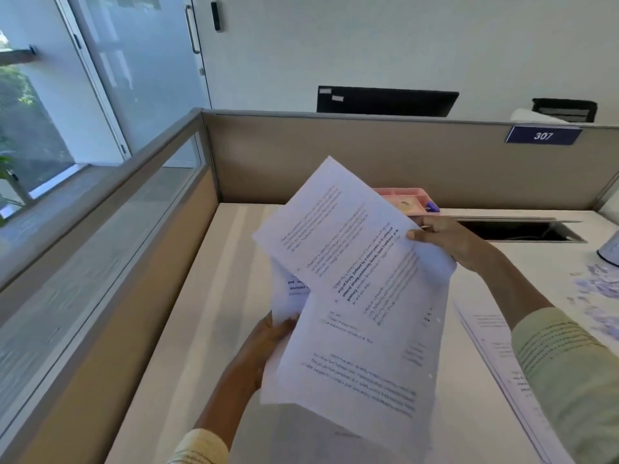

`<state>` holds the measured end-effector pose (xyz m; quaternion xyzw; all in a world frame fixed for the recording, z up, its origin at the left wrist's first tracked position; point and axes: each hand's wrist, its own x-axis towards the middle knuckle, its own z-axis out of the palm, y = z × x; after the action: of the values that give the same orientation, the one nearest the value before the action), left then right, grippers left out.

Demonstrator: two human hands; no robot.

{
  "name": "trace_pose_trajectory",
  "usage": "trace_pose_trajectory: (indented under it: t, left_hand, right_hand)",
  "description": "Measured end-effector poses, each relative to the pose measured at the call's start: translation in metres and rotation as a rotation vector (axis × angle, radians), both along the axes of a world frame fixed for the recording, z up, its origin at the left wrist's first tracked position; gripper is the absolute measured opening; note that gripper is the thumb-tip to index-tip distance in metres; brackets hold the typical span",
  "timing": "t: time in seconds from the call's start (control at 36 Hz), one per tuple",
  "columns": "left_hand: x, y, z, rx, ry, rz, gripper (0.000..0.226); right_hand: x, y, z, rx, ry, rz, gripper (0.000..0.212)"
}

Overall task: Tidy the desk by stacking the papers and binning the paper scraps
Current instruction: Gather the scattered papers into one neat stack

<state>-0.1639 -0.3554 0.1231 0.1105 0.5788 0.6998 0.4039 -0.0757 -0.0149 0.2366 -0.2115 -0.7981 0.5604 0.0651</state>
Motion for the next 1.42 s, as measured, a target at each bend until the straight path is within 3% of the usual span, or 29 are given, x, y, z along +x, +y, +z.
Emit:
trace_pose_trajectory:
  t: [0.08, 0.19, 0.39, 0.58, 0.69, 0.81, 0.94, 1.0, 1.08, 1.22, 1.36, 1.42]
  left_hand:
    - [0.004, 0.0, -0.005, -0.002, -0.023, -0.016, 0.033]
    - [0.008, 0.003, -0.013, 0.0, -0.07, -0.02, 0.035]
    - [0.006, 0.001, -0.02, -0.08, 0.055, -0.014, 0.03]
    - [-0.005, -0.009, -0.033, -0.096, 0.063, 0.128, 0.032]
    - [-0.008, -0.015, -0.052, -0.025, -0.015, 0.26, 0.032]
    - [-0.01, -0.02, -0.081, 0.006, -0.177, 0.346, 0.062]
    - [0.004, -0.008, -0.073, 0.115, -0.127, 0.346, 0.068]
    - [0.006, -0.002, -0.076, 0.166, -0.131, 0.32, 0.082]
    - [0.006, 0.011, -0.073, 0.191, -0.096, 0.336, 0.078]
    - [0.0, 0.022, -0.063, 0.222, -0.119, 0.298, 0.114]
    - [-0.001, 0.018, -0.061, 0.206, -0.14, 0.206, 0.119]
    - [-0.001, 0.015, -0.064, 0.199, -0.179, 0.177, 0.11]
  right_hand:
    - [-0.001, -0.002, -0.002, 0.007, 0.029, -0.063, 0.031]
    - [-0.005, -0.007, 0.0, 0.03, 0.065, -0.091, 0.011]
    - [-0.012, -0.015, -0.002, 0.082, -0.037, 0.021, 0.035]
    - [-0.006, -0.017, -0.003, 0.034, -0.176, 0.109, 0.032]
    - [-0.001, -0.016, -0.004, -0.067, -0.031, -0.008, 0.024]
    - [-0.003, -0.008, -0.006, -0.236, 0.182, -0.238, 0.02]
    - [-0.008, -0.003, -0.032, -0.284, 0.319, -0.553, 0.025]
    - [-0.009, -0.011, -0.051, -0.242, 0.302, -0.665, 0.02]
    - [-0.007, -0.038, -0.084, -0.16, 0.244, -0.752, 0.022]
    - [0.006, -0.096, -0.133, -0.041, 0.138, -0.772, 0.019]
    - [0.017, -0.126, -0.159, -0.065, 0.075, -0.788, 0.019]
    - [0.019, -0.13, -0.164, -0.088, 0.045, -0.769, 0.02]
